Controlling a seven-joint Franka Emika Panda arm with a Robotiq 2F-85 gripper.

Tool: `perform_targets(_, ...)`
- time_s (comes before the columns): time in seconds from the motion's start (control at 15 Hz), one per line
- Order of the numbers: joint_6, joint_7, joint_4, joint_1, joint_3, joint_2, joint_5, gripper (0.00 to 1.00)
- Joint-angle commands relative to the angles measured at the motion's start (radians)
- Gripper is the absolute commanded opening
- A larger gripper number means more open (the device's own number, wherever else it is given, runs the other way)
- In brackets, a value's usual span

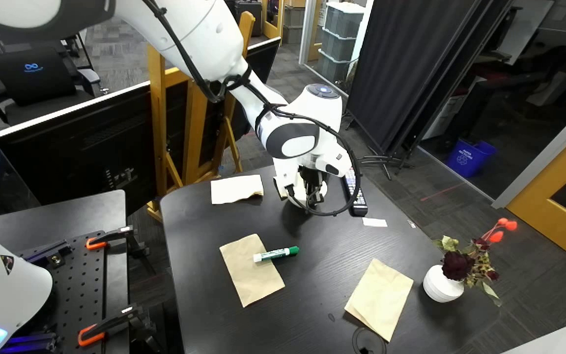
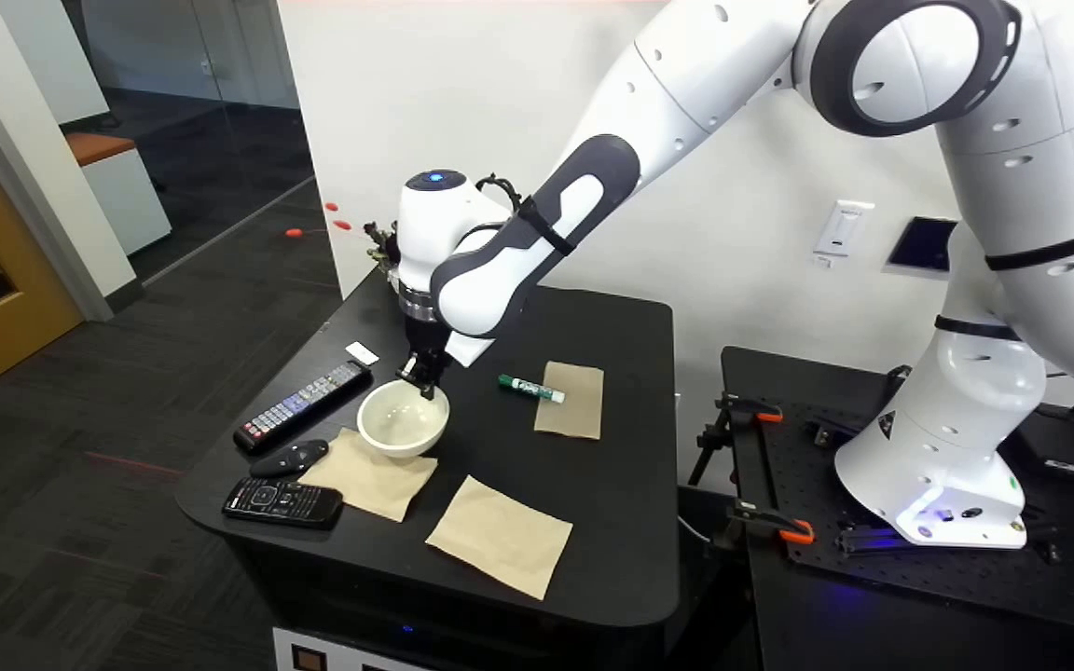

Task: Move the white bowl forward.

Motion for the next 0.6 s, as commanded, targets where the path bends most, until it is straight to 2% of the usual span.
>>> perform_targets(0.0,-0.026,0.025,-0.021,0.000,-0.006,-0.024,0.005,0.03)
perform_targets(0.53,-0.023,0.006,-0.153,-0.002,-0.018,-0.114,-0.008,0.03)
